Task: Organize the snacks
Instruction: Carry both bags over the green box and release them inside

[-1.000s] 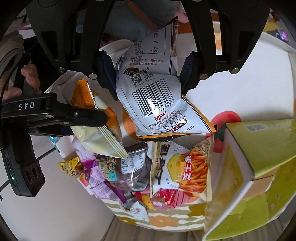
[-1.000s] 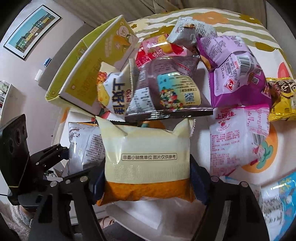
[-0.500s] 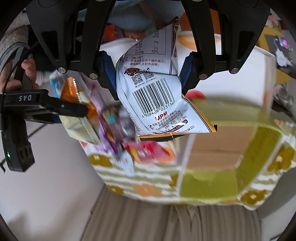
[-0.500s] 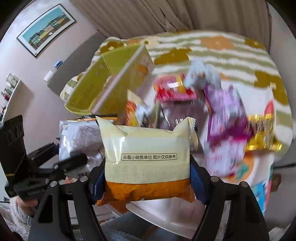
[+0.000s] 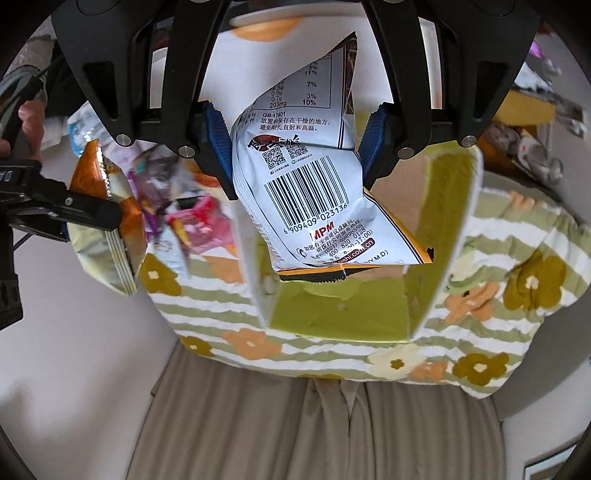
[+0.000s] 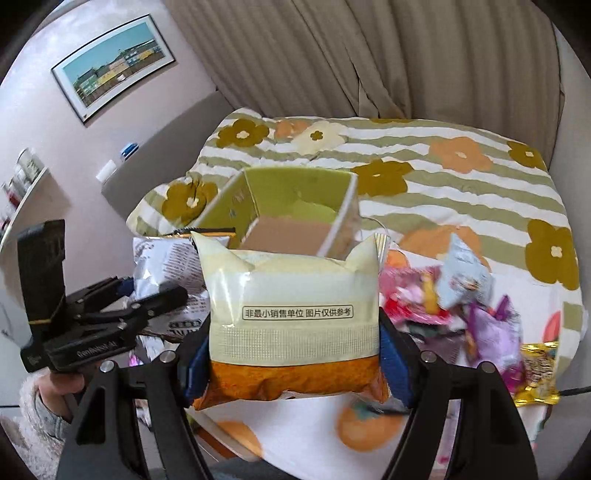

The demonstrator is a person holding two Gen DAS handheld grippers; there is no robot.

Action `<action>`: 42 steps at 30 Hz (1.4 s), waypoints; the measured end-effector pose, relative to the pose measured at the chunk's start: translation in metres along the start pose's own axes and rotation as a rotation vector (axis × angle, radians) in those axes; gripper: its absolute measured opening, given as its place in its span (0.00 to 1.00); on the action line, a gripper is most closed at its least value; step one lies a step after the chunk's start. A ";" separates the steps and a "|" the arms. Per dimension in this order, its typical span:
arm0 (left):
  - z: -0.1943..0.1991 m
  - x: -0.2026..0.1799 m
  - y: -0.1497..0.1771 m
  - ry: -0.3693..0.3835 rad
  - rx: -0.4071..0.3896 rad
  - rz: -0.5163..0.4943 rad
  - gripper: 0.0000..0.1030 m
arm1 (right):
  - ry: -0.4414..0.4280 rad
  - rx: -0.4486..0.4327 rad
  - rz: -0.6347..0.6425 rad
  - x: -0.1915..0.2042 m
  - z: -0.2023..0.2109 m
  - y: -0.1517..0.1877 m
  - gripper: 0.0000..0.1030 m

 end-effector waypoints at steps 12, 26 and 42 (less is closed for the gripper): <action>-0.064 0.067 -0.023 -0.007 0.149 -0.171 0.55 | 0.079 0.029 -0.149 0.059 -0.082 -0.047 0.71; -0.076 0.082 -0.015 -0.084 0.160 -0.205 0.99 | 0.186 0.114 -0.150 0.064 -0.124 -0.052 0.71; -0.047 0.097 -0.003 -0.136 0.118 -0.142 0.99 | 0.194 0.208 -0.060 0.066 -0.172 -0.055 0.76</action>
Point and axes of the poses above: each gripper's, at about its wrist camera, not at the fingertips, and z roughly against the way its jaws point, x to its left, y to its underside, the point moved 4 cm from there along -z, roughly the way its jaws point, and after that the axes turned 10 degrees about x, right-handed, at the moved point
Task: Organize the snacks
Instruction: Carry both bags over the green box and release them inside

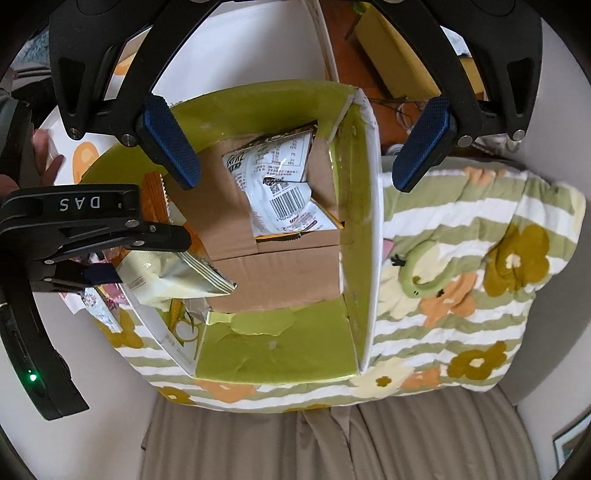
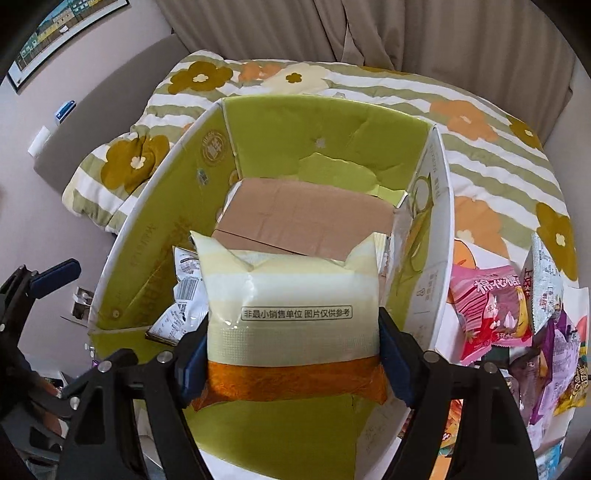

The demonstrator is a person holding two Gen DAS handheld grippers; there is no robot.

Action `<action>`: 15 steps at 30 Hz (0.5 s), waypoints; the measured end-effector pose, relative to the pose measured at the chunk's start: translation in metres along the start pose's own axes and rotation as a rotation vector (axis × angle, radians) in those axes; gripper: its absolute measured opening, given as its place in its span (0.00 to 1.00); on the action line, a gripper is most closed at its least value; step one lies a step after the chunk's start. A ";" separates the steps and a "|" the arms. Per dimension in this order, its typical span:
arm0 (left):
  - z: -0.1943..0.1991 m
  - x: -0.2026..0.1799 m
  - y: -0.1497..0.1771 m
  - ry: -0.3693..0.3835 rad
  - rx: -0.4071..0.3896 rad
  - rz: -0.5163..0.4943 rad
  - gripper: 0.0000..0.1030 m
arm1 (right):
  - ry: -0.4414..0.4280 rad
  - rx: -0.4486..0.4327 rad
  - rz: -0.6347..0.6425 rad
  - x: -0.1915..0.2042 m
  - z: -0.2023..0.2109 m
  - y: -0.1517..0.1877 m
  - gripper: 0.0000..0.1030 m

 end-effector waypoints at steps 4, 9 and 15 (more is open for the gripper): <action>0.001 -0.001 0.003 -0.008 -0.005 0.011 0.99 | -0.045 -0.013 -0.046 -0.007 -0.001 0.003 1.00; 0.002 -0.001 0.009 -0.014 -0.008 0.023 0.99 | -0.036 -0.040 -0.055 -0.011 0.005 0.012 1.00; 0.016 -0.004 0.018 -0.035 -0.032 0.039 0.99 | -0.023 -0.085 -0.040 -0.009 0.023 0.020 1.00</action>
Point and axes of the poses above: each gripper's, at about its wrist camera, not at the fingertips, and z roughly against the way its jaws point, x to its left, y to its underside, the point moved 4 cm from there along -z, roughly the way its jaws point, and after that the axes turned 10 degrees about x, right-handed, at the moved point
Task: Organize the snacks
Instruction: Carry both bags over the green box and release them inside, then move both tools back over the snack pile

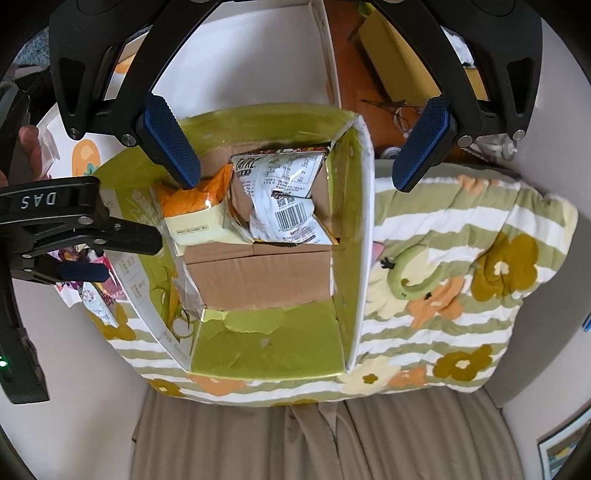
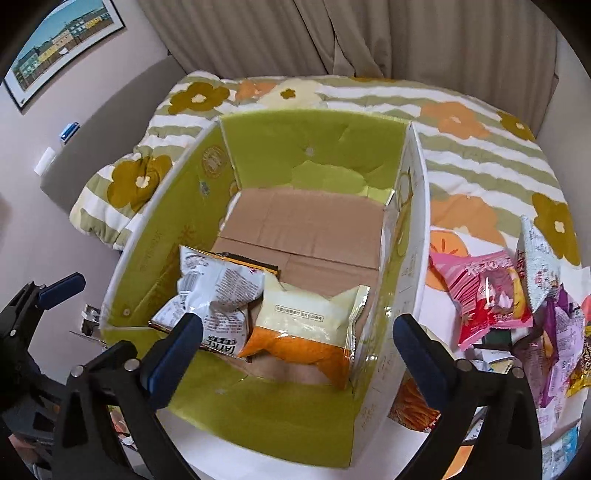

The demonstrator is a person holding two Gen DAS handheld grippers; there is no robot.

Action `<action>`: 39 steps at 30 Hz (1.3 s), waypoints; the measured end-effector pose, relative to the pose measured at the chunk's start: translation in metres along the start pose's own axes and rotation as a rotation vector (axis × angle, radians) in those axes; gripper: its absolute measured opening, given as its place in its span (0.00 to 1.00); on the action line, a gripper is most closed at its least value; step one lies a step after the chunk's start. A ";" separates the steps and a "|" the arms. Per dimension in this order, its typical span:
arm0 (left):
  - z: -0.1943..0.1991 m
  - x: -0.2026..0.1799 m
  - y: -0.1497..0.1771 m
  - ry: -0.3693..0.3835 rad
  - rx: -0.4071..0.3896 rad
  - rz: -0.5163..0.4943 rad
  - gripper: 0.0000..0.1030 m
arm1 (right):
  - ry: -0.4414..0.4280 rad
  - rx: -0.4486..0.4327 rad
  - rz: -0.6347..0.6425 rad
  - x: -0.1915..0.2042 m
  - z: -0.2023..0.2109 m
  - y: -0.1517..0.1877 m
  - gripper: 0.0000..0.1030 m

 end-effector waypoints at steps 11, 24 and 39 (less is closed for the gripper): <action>0.046 0.002 0.014 0.005 -0.101 0.033 1.00 | 0.046 -0.128 0.022 0.019 0.061 0.020 1.00; 0.080 -0.065 0.029 0.095 -0.173 -0.025 0.99 | 0.110 -0.269 -0.078 -0.017 0.126 0.079 1.00; 0.073 -0.255 0.053 0.224 -0.109 -0.100 0.99 | 0.178 -0.226 -0.176 -0.170 0.179 0.182 1.00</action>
Point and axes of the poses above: each gripper's, at about its wrist camera, not at the fingertips, and z roughly against the way its jaws point, x to its left, y to its underside, the point moved 4 cm from there along -z, roughly the way its jaws point, and after that the axes turned 10 degrees about x, right-handed, at the moved point
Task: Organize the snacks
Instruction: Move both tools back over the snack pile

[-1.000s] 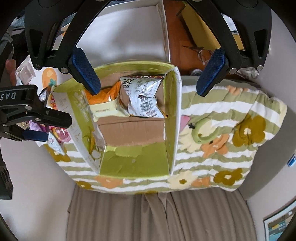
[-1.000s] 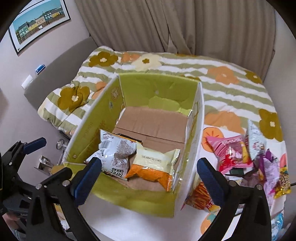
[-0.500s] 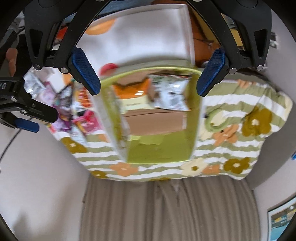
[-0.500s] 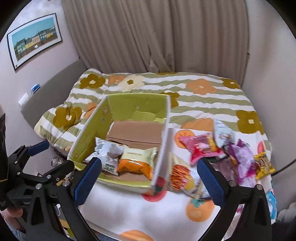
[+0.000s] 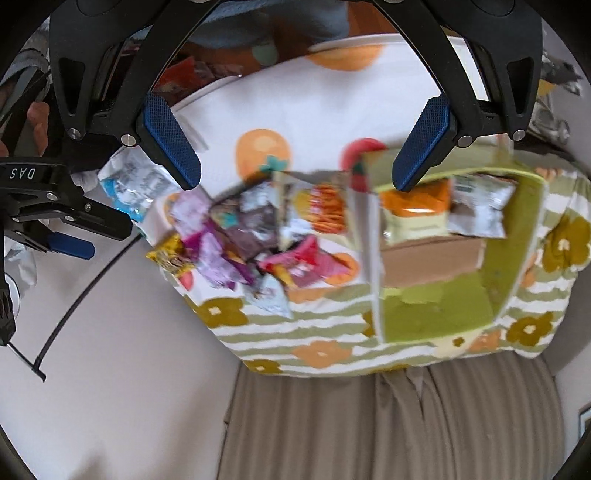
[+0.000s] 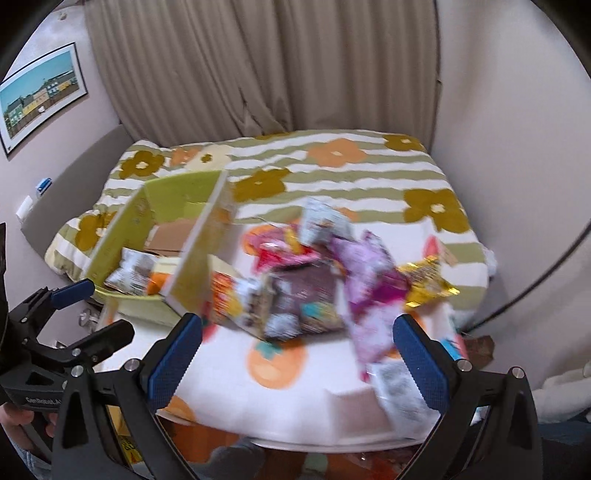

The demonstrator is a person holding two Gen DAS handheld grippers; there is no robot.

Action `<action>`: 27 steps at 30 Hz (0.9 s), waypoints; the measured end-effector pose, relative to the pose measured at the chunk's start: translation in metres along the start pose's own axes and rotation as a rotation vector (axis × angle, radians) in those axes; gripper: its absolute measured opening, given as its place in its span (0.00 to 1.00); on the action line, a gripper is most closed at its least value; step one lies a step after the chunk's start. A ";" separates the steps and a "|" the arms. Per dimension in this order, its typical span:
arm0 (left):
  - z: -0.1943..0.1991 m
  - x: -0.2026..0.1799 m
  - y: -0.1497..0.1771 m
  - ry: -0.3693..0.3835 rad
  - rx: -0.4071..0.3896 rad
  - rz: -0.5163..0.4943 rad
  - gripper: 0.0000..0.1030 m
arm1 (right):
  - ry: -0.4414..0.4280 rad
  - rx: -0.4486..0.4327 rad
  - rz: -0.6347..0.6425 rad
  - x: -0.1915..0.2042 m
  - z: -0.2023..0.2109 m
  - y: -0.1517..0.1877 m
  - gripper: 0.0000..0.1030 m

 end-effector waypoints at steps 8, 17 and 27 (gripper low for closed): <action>-0.051 -0.072 0.017 0.037 0.072 -0.032 0.99 | 0.020 0.056 -0.025 -0.076 -0.014 0.035 1.00; -0.132 -0.153 0.040 0.119 0.158 -0.314 0.99 | 0.032 0.092 0.006 -0.131 -0.047 0.069 1.00; -0.204 -0.195 0.062 0.188 0.269 -0.578 0.97 | 0.039 0.122 0.056 -0.155 -0.082 0.090 1.00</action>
Point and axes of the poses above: each gripper's, at about its wrist camera, not at the fingertips, and z roughly against the way its jaws point, x to its left, y to its underside, the point moved 4 cm from there along -z, roughly the way its jaws point, and after that the axes turned 10 degrees about x, right-handed, at the moved point
